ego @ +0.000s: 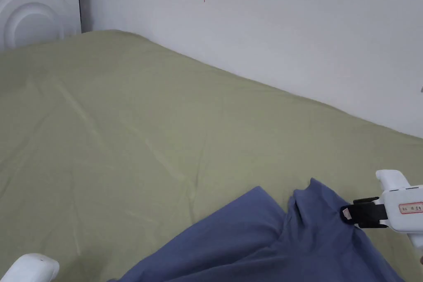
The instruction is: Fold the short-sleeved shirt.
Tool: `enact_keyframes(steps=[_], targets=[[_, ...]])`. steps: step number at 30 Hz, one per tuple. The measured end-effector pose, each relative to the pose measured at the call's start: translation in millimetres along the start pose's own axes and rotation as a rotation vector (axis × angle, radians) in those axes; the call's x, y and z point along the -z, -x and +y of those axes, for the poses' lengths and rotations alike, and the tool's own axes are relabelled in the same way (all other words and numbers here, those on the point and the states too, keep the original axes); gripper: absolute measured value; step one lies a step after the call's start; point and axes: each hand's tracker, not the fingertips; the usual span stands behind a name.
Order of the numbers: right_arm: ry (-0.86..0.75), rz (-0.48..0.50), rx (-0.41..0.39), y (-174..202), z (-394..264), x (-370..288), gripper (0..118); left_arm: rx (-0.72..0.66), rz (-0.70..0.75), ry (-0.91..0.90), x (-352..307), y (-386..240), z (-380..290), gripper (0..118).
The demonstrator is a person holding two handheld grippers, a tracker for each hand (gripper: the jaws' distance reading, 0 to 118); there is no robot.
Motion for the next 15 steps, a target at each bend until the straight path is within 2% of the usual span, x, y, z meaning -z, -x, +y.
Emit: enact_keyframes(steps=[3,7,8,10,12,15], targets=[[-0.127,0.001,0.027,9.9,7.0,-48.4,0,0.031,-0.009,-0.077,-16.5,-6.5,12.1,5],[-0.288,-0.081,0.076,14.2,21.2,-117.3,0,0.037,-0.072,-0.187,-40.0,-17.7,54.4,5],[-0.328,-0.088,0.072,13.6,24.5,-136.7,0,0.057,-0.060,-0.205,-39.6,-2.7,68.4,5],[-0.407,-0.150,0.040,29.7,33.5,-179.3,0,0.121,-0.049,-0.261,-48.5,-10.2,101.9,5],[-0.449,-0.189,0.054,24.1,46.9,-213.4,0,0.188,-0.030,-0.310,-59.2,-17.6,144.3,5],[-0.496,-0.289,0.019,18.4,69.4,-255.2,0,0.233,-0.023,-0.352,-69.5,-28.4,208.3,5]])
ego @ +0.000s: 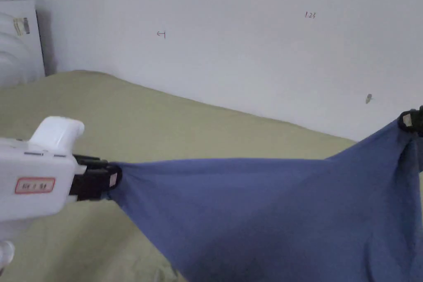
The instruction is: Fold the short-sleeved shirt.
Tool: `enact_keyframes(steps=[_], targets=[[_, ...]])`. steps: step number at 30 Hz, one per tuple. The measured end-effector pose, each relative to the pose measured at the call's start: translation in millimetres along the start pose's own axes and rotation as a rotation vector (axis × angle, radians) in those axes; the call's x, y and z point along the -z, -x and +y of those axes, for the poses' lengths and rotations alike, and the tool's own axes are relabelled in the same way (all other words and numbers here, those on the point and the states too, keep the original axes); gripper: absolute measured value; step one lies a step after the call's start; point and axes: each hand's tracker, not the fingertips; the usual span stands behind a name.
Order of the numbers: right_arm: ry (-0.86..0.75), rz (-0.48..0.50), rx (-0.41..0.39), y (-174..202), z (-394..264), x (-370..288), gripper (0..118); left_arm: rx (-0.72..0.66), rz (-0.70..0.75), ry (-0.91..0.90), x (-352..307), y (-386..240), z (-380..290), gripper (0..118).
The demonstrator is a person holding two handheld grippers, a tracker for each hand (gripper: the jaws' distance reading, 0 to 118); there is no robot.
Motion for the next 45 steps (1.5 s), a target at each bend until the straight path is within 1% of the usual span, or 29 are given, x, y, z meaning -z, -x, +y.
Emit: enact_keyframes(steps=[1,4,5,6,7,8,9,10,11,12,13,14,15,16,17,18,20,22,23,26,29,30,34,39,40,41,42,44,45], targets=[[-0.002,0.002,0.005,-4.5,11.7,-5.3,0,0.011,-0.004,-0.001,5.3,-1.3,19.8,5],[-0.093,-0.081,0.004,-16.4,45.0,-17.9,0,0.090,0.038,-0.049,23.0,-4.4,78.2,5],[-0.128,-0.105,-0.012,-18.7,55.5,-22.3,0,0.108,0.054,-0.068,29.5,-9.5,97.9,5],[-0.159,-0.107,-0.040,-12.6,64.6,-23.3,0,0.119,0.051,-0.071,35.0,-10.0,115.8,5],[-0.175,-0.128,-0.047,-14.6,73.9,-24.3,0,0.138,0.069,-0.098,39.3,-11.4,128.7,5],[-0.192,-0.172,-0.050,-16.7,84.8,-25.9,0,0.144,0.064,-0.094,44.6,-12.2,143.5,5],[-0.209,-0.194,-0.039,-20.4,94.9,-26.6,0,0.157,0.080,-0.117,45.1,-33.5,157.1,5],[-0.236,-0.223,-0.020,-19.2,101.2,-29.2,0,0.152,0.088,-0.126,48.5,-35.8,169.6,5],[-0.260,-0.268,-0.022,-19.9,110.0,-30.9,0,0.144,0.098,-0.153,52.6,-37.9,182.0,5],[-0.302,-0.287,-0.018,-21.4,117.2,-32.6,0,0.136,0.098,-0.161,55.9,-40.5,193.7,5],[-0.337,-0.298,-0.019,-20.6,122.0,-34.5,0,0.121,0.091,-0.177,66.4,-26.0,207.4,5],[-0.366,-0.317,-0.030,-13.0,124.9,-40.2,0,0.125,0.105,-0.183,70.7,-28.8,218.6,5],[-0.373,-0.330,-0.061,-10.4,131.6,-41.3,0,0.147,0.130,-0.197,72.7,-33.1,228.9,5],[-0.375,-0.321,-0.070,-8.7,137.4,-42.3,0,0.166,0.157,-0.236,73.7,-36.6,236.4,5],[-0.391,-0.357,-0.087,-5.3,145.2,-44.4,0,0.185,0.175,-0.244,71.7,-44.2,244.5,5],[-0.382,-0.342,-0.082,-28.6,165.7,-18.1,0,0.186,0.173,-0.259,72.3,-46.2,253.6,5],[-0.419,-0.358,-0.092,-28.6,180.5,-22.5,0,0.182,0.195,-0.283,72.2,-49.1,268.9,5],[-0.436,-0.354,-0.087,-30.5,197.3,-29.1,0,0.186,0.205,-0.298,68.8,-49.3,281.7,5],[-0.450,-0.344,-0.091,-29.9,205.0,-32.9,0,0.197,0.235,-0.318,66.8,-50.2,287.2,5],[-0.481,-0.320,-0.120,-21.8,216.1,-45.1,0,0.194,0.246,-0.332,67.1,-45.8,301.4,5],[-0.485,-0.291,-0.121,-16.7,216.7,-48.8,0,0.197,0.256,-0.348,65.9,-41.7,298.4,5],[-0.481,-0.286,-0.118,-7.2,208.6,-56.0,0,0.204,0.248,-0.348,64.9,-40.2,293.5,5],[-0.450,-0.231,-0.161,9.0,173.5,-63.4,0,0.246,0.237,-0.329,63.6,-33.2,263.0,5],[-0.380,-0.171,-0.166,14.5,106.0,-75.0,0,0.228,0.196,-0.286,54.9,-23.6,194.7,5],[-0.366,-0.171,-0.157,16.2,92.1,-78.7,0,0.222,0.171,-0.266,53.2,-22.1,180.8,5],[-0.345,-0.144,-0.143,16.8,76.4,-82.6,0,0.225,0.160,-0.255,54.6,-15.0,166.1,5],[-0.331,-0.129,-0.143,25.7,59.4,-91.0,0,0.219,0.158,-0.249,52.7,-14.7,147.1,5],[-0.303,-0.104,-0.136,30.1,27.2,-101.2,0,0.228,0.142,-0.218,47.2,-14.7,114.6,5],[-0.288,-0.089,-0.128,32.2,9.7,-107.3,0,0.229,0.136,-0.207,35.6,-13.6,93.9,5]])
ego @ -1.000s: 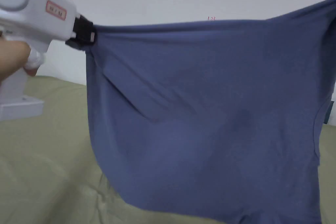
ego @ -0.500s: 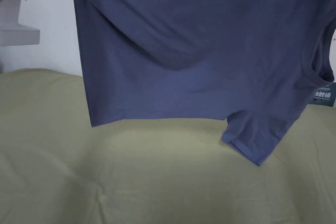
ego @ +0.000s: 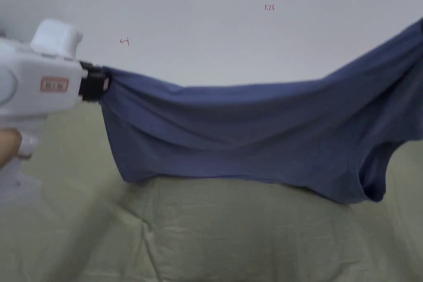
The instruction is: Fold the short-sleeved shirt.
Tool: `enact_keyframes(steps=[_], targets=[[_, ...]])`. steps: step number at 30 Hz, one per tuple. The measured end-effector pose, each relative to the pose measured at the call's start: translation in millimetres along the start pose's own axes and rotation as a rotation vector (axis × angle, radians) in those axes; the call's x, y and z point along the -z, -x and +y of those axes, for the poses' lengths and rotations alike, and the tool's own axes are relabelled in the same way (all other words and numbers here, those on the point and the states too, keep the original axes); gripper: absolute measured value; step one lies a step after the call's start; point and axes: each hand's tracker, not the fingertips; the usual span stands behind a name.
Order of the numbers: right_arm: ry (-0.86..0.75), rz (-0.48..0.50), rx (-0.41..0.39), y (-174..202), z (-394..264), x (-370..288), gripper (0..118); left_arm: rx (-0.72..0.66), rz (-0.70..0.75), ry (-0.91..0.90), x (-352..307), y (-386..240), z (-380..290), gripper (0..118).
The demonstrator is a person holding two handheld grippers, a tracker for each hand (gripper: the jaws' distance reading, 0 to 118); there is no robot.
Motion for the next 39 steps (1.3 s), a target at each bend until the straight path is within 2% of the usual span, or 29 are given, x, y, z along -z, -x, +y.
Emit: enact_keyframes(steps=[4,6,10,14,22,24,26,28,30,31,32,33,34,35,36,37,39], targets=[[0.073,0.046,0.030,12.1,-49.5,-40.9,0,-0.026,-0.028,0.042,-34.9,-17.0,-54.6,5],[0.089,0.040,0.034,20.6,-69.8,-66.0,0,-0.036,-0.054,0.060,-55.2,-21.8,-78.1,5],[0.097,0.074,0.115,27.2,-102.0,-112.0,0,-0.008,-0.061,0.085,-97.5,-34.6,-118.5,5],[0.114,0.099,0.120,45.0,-131.5,-156.7,0,-0.028,-0.064,0.111,-129.8,-39.7,-155.0,5],[0.221,0.062,0.179,81.1,-215.5,-214.4,0,-0.146,-0.092,0.176,-164.5,-52.2,-221.5,5],[0.276,0.056,0.256,84.5,-235.8,-222.6,0,-0.165,-0.093,0.200,-170.6,-60.3,-235.1,5],[0.320,0.045,0.287,88.6,-255.8,-230.8,0,-0.173,-0.095,0.231,-171.3,-62.1,-253.7,5],[0.340,0.037,0.278,91.1,-272.3,-235.7,0,-0.167,-0.107,0.265,-168.9,-61.2,-270.5,5],[0.370,0.029,0.297,91.0,-285.9,-238.7,0,-0.149,-0.122,0.298,-166.1,-63.2,-284.4,12],[0.394,0.012,0.332,87.9,-293.8,-238.8,0,-0.130,-0.115,0.319,-165.2,-64.7,-290.9,26],[0.403,-0.007,0.341,83.9,-301.2,-239.0,1,-0.136,-0.106,0.335,-166.2,-68.1,-295.2,50],[0.418,-0.011,0.341,78.5,-307.2,-238.6,7,-0.144,-0.110,0.341,-168.2,-66.5,-300.3,71],[0.456,-0.056,0.345,74.7,-310.8,-238.8,21,-0.156,-0.114,0.348,-171.0,-64.0,-305.9,81],[0.479,-0.097,0.343,71.6,-311.8,-240.1,50,-0.182,-0.096,0.358,-174.9,-61.9,-309.8,81],[0.493,-0.122,0.351,67.6,-312.1,-242.7,68,-0.206,-0.084,0.363,-178.1,-56.2,-315.0,81],[0.483,-0.138,0.383,63.2,-307.5,-248.3,78,-0.247,-0.072,0.356,-184.0,-51.3,-315.0,81],[0.438,-0.154,0.438,55.7,-296.2,-257.9,79,-0.325,-0.024,0.329,-195.7,-45.0,-306.8,81]])
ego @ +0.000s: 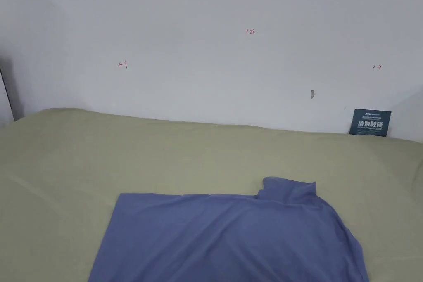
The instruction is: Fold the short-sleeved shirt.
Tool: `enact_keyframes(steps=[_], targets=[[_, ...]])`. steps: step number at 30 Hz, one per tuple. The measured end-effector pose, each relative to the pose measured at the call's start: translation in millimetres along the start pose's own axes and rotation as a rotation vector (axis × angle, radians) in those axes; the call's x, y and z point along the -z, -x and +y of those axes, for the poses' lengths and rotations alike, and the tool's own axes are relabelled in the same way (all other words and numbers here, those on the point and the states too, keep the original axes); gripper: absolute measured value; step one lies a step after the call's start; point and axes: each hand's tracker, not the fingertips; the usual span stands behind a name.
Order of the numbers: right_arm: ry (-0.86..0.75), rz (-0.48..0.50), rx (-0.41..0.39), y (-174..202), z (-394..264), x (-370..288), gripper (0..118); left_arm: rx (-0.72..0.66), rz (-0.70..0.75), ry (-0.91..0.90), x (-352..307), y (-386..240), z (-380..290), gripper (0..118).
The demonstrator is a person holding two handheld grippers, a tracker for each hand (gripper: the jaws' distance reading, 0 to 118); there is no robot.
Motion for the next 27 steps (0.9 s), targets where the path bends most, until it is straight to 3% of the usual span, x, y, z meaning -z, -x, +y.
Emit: enact_keyframes(steps=[4,7,10,11,12,13,14,15,16,19,22,23,24,25,26,27], targets=[[-0.135,-0.081,-0.078,16.9,28.6,-30.3,81,-0.050,0.052,-0.179,-38.8,-18.7,34.1,80],[-0.273,-0.079,-0.137,48.6,45.5,-57.5,81,-0.008,0.082,-0.313,-73.3,-60.2,63.0,80],[-0.391,-0.078,-0.140,78.9,45.2,-81.7,81,0.030,0.096,-0.426,-93.5,-87.6,68.8,73],[-0.405,-0.073,-0.131,88.1,42.6,-88.3,77,0.037,0.089,-0.453,-101.1,-98.5,68.2,57],[-0.420,-0.063,-0.135,95.1,39.8,-92.7,68,0.056,0.078,-0.471,-105.6,-106.0,66.4,33],[-0.416,-0.050,-0.146,101.8,35.7,-96.1,50,0.064,0.089,-0.468,-106.1,-107.7,60.0,4],[-0.406,-0.046,-0.164,108.4,31.1,-97.4,14,0.072,0.137,-0.467,-108.0,-116.7,54.7,1],[-0.399,-0.058,-0.183,114.7,27.3,-97.3,0,0.070,0.127,-0.466,-109.6,-121.6,50.8,0],[-0.411,-0.111,-0.207,121.3,20.9,-100.0,0,0.069,0.109,-0.463,-111.8,-123.6,45.2,0],[-0.379,0.004,-0.201,126.9,8.9,-97.5,0,0.045,0.110,-0.448,-113.1,-141.7,28.8,0],[-0.363,-0.029,-0.206,128.6,4.2,-92.7,0,0.028,0.094,-0.387,-107.1,-137.7,22.2,0],[-0.350,-0.026,-0.201,126.5,5.2,-91.8,0,0.024,0.060,-0.337,-103.7,-131.7,23.3,4],[-0.342,-0.026,-0.196,124.1,6.6,-91.1,0,0.004,0.050,-0.308,-100.6,-125.8,26.1,20],[-0.336,-0.026,-0.194,121.6,8.4,-91.0,0,-0.011,0.024,-0.276,-93.6,-114.1,33.6,45],[-0.333,-0.031,-0.190,117.2,7.6,-87.6,0,-0.020,0.010,-0.259,-86.9,-103.3,39.2,89],[-0.333,-0.034,-0.183,114.3,8.8,-87.1,0,-0.024,-0.004,-0.224,-77.5,-93.8,45.5,105]])
